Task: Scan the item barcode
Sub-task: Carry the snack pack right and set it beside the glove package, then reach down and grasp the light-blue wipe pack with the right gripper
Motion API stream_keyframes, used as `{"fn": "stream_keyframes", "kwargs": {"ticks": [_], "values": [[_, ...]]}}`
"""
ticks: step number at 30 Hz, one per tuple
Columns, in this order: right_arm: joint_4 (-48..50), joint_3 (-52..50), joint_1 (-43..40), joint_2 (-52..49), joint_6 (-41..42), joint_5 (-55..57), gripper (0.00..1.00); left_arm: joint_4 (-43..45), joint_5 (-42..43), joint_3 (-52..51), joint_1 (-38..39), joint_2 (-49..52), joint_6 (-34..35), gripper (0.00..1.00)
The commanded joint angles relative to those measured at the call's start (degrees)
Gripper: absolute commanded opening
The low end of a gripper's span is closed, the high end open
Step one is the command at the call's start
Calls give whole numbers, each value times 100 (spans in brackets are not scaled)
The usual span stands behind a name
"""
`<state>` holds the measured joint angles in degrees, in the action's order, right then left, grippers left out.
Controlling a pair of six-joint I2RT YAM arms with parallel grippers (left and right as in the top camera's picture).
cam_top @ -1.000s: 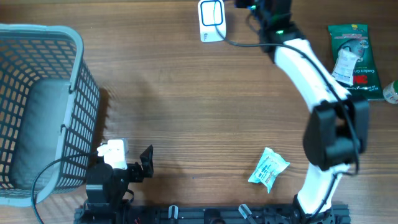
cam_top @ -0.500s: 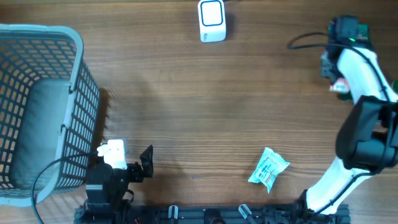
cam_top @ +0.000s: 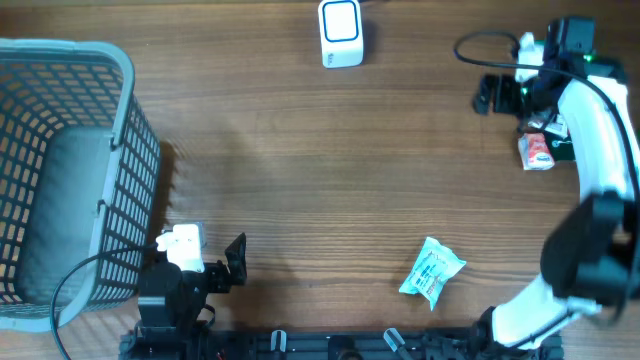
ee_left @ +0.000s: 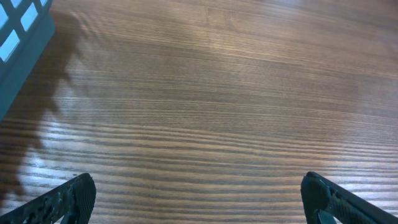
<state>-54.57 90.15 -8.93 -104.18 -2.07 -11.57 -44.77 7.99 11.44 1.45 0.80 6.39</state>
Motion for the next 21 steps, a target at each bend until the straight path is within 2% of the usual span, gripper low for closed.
{"fn": "stream_keyframes", "kwargs": {"ticks": [1,6,12,17,21], "values": [[-533,291,450,1377,675,-844,100,11,-13,-26,15,-42,50,100],[-2024,291,839,2929,824,-627,100,13,-13,-26,15,-42,50,100],[-3279,-103,839,3840,2693,-649,100,13,-13,-26,15,-42,50,100],[-3222,-1268,839,4006,3126,-649,100,13,-13,-26,15,-42,50,100],[-2802,-3075,839,3978,3589,-654,100,11,-13,-26,15,-42,50,100]]}}
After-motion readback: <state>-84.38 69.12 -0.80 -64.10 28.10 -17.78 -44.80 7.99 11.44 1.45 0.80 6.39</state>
